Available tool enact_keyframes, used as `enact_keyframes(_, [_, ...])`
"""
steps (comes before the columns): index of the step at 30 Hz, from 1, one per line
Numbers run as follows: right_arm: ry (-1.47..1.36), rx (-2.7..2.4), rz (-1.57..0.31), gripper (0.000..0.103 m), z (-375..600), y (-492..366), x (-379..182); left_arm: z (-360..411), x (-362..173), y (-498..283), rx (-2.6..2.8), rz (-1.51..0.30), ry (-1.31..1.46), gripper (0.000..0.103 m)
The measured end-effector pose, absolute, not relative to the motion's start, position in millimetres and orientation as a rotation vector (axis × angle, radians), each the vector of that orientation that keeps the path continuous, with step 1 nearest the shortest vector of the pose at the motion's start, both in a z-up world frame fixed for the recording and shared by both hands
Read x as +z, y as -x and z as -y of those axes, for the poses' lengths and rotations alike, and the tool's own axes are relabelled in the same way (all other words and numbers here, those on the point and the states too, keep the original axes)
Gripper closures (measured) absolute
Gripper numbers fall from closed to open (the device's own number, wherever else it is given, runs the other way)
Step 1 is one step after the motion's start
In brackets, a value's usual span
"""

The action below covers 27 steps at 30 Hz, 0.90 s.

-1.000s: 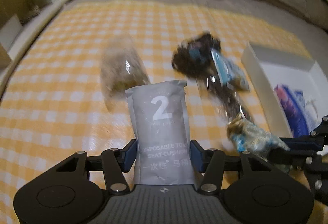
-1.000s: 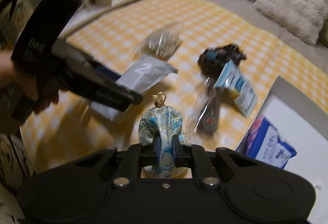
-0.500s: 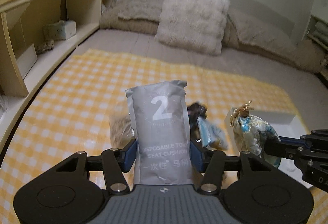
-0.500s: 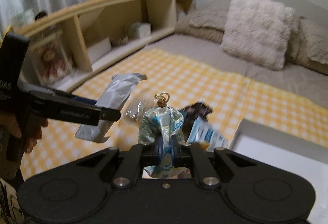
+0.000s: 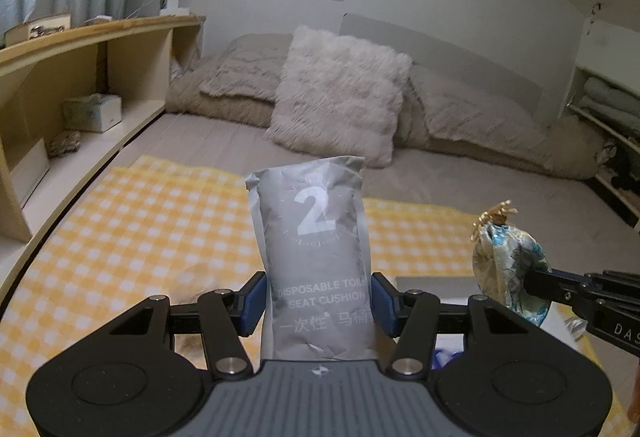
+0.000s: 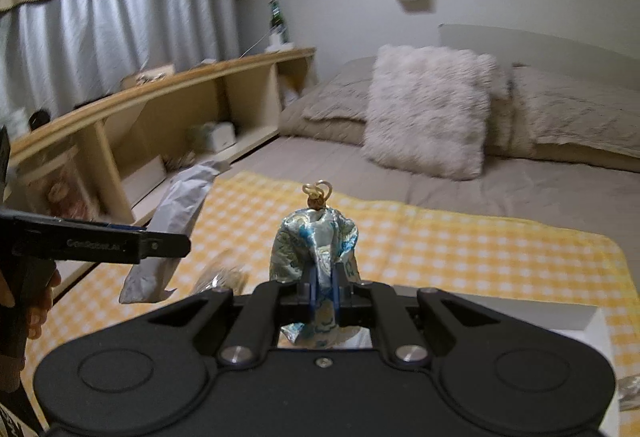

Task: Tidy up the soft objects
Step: 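Lift and carry the grey pouch and floral bag over the white box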

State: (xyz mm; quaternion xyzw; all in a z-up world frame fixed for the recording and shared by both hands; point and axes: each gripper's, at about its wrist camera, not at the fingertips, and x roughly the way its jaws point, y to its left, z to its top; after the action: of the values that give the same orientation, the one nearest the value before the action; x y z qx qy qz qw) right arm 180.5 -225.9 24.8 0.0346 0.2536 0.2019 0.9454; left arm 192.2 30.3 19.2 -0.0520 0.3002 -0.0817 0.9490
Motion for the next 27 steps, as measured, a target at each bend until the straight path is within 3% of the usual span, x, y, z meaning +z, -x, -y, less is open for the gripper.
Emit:
enact_keyframes(14, [-0.126, 0.234, -0.498, 0.095, 311, -163, 24, 57, 15, -204, -0.34, -0.618, 0.11, 0.047])
enact_keyframes(27, [-0.095, 0.112, -0.594, 0.095, 368, -153, -2, 140, -44, -220, -0.489, -0.794, 0.161, 0.047])
